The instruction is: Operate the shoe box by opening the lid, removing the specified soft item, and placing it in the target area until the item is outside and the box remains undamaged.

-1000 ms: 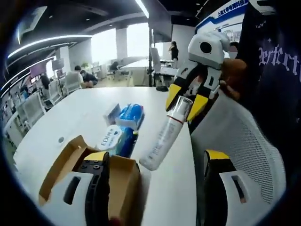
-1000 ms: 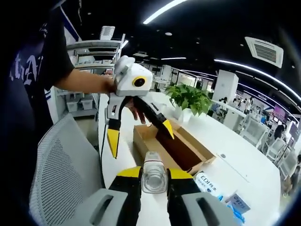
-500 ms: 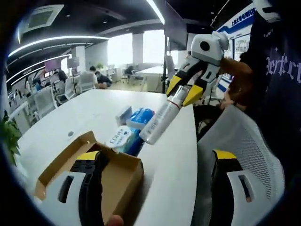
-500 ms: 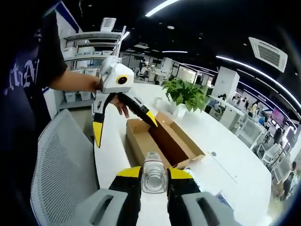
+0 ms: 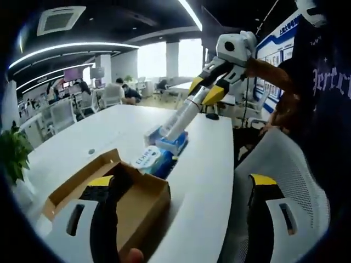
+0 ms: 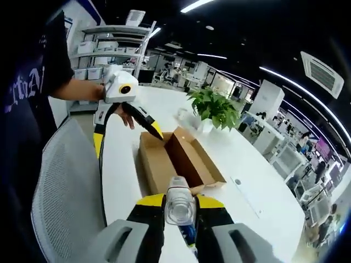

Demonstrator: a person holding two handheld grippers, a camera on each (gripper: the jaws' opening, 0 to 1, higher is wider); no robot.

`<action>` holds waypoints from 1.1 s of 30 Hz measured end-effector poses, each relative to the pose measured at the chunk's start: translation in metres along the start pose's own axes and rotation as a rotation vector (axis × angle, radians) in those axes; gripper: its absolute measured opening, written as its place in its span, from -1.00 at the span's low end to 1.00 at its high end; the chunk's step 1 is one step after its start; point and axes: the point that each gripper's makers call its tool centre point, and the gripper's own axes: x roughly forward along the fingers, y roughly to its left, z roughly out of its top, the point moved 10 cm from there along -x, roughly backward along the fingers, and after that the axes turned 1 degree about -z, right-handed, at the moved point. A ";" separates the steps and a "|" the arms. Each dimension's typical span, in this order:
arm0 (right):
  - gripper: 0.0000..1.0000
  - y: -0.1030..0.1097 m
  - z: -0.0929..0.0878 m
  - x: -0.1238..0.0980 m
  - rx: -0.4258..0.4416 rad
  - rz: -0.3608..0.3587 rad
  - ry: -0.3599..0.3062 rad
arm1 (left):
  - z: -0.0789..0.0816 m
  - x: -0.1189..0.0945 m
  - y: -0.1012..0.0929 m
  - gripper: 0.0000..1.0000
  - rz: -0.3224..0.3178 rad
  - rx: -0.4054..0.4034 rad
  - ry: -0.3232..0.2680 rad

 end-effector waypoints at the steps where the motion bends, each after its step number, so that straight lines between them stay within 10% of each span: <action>1: -0.69 -0.002 0.000 0.000 -0.005 0.002 0.008 | 0.000 -0.001 0.000 0.98 0.007 -0.005 -0.006; 33: -0.69 -0.093 0.005 0.024 -0.184 0.058 0.184 | -0.014 -0.030 -0.024 0.98 0.136 -0.036 -0.024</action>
